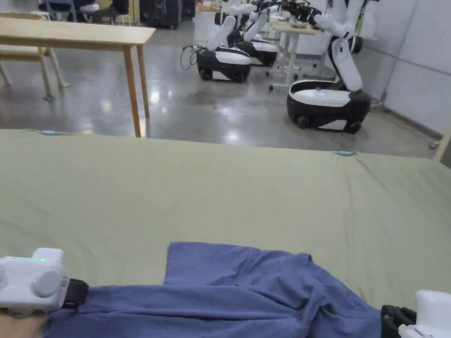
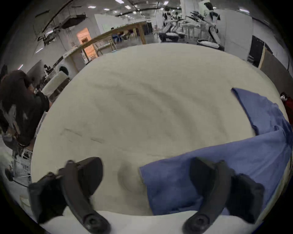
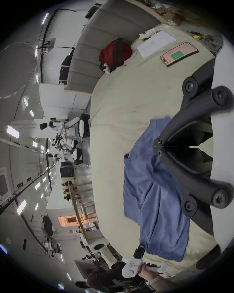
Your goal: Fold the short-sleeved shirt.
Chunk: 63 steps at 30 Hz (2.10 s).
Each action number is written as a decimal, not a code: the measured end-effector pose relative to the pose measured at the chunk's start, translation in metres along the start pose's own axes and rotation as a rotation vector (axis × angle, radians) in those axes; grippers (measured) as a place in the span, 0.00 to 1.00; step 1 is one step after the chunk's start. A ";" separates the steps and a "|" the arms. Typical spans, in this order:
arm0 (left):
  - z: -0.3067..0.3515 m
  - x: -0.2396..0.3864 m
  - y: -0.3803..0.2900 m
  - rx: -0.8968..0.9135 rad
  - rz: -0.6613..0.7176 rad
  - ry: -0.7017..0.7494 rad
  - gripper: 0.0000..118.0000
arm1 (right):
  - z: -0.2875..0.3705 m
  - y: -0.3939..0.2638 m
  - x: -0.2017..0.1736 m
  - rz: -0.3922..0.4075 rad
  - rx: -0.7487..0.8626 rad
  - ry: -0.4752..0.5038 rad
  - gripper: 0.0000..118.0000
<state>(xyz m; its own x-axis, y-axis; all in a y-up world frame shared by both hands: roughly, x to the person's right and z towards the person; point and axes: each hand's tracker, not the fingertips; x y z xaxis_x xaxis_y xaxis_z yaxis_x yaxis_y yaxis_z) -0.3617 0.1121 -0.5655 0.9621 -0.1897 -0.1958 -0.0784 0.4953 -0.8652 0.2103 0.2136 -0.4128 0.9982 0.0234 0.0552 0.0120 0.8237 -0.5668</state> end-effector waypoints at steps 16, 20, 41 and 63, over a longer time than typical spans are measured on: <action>0.055 0.012 -0.006 0.157 -0.078 -0.067 0.00 | -0.143 -0.028 0.060 0.070 -0.248 0.047 0.98; 0.060 0.002 -0.005 0.156 -0.058 -0.067 0.00 | -0.160 -0.039 0.056 0.077 -0.365 0.065 0.25; 0.284 -0.056 0.100 0.592 -0.015 -0.052 0.00 | 0.035 0.240 0.055 0.089 0.328 -0.011 0.08; 0.260 -0.028 0.209 0.663 0.063 -0.059 0.00 | -0.022 0.308 0.065 0.022 0.402 -0.061 0.08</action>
<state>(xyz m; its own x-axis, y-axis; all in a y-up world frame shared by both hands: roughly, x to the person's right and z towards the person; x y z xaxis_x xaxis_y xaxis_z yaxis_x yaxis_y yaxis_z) -0.3372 0.4418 -0.6210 0.9751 -0.1057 -0.1949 0.0237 0.9237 -0.3824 0.2805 0.4563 -0.6024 0.9925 0.0670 0.1022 -0.0452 0.9783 -0.2023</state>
